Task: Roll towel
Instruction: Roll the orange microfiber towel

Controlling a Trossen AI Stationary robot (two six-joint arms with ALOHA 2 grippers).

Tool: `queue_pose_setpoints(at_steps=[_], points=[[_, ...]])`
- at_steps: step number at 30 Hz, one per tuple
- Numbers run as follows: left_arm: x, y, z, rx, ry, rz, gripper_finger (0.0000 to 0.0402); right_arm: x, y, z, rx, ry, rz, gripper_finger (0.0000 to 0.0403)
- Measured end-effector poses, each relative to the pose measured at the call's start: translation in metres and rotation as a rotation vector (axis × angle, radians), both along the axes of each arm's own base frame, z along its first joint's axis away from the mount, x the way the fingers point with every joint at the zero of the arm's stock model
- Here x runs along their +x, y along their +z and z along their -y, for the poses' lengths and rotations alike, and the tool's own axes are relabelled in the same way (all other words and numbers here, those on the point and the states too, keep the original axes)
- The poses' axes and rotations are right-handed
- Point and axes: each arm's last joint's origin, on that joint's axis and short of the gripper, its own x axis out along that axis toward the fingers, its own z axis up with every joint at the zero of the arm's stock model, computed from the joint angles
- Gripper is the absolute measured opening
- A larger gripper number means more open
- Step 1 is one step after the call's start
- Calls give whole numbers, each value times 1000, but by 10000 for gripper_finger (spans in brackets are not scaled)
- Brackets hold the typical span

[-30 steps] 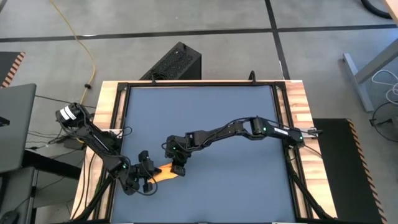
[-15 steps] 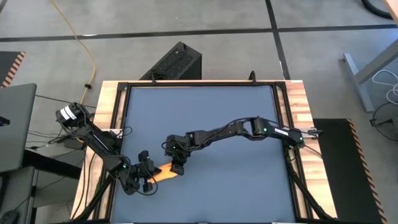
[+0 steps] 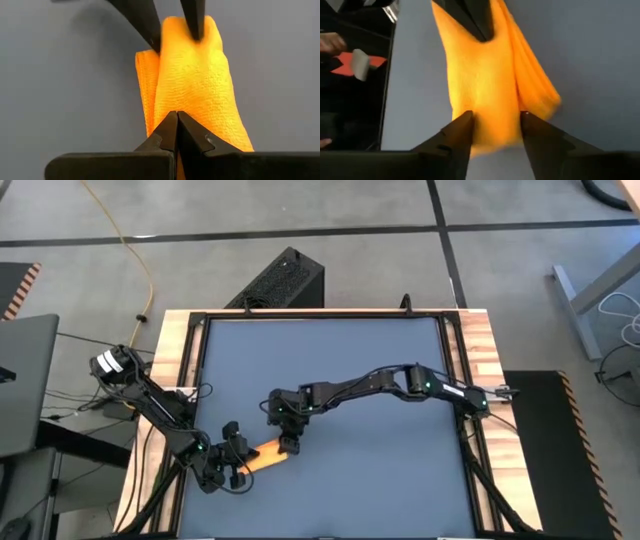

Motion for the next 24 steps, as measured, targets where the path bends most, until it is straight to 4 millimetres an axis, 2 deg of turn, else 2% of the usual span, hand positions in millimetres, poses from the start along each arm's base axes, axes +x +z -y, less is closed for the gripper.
queue_pose_setpoints(at_steps=[4, 9, 12, 16, 20, 24], points=[[0, 0, 0, 0, 0, 0, 0, -8, 10, 11, -33, 7, -37, 218], [-1, -1, -1, 12, 0, -9, 0, -9, 36, 15, -187, -3, 80, 223], [-2, -1, -2, 22, 3, -19, 0, -8, 50, -2, -276, 25, 175, 223], [-2, -2, -3, 33, 5, -31, 0, -5, 57, -36, -299, 61, 289, 222], [-3, -2, -3, 36, 4, -33, 0, -3, 52, -61, -312, 95, 352, 207], [-3, -2, -3, 36, 2, -34, 0, 0, 37, -67, -383, 61, 347, 186]])
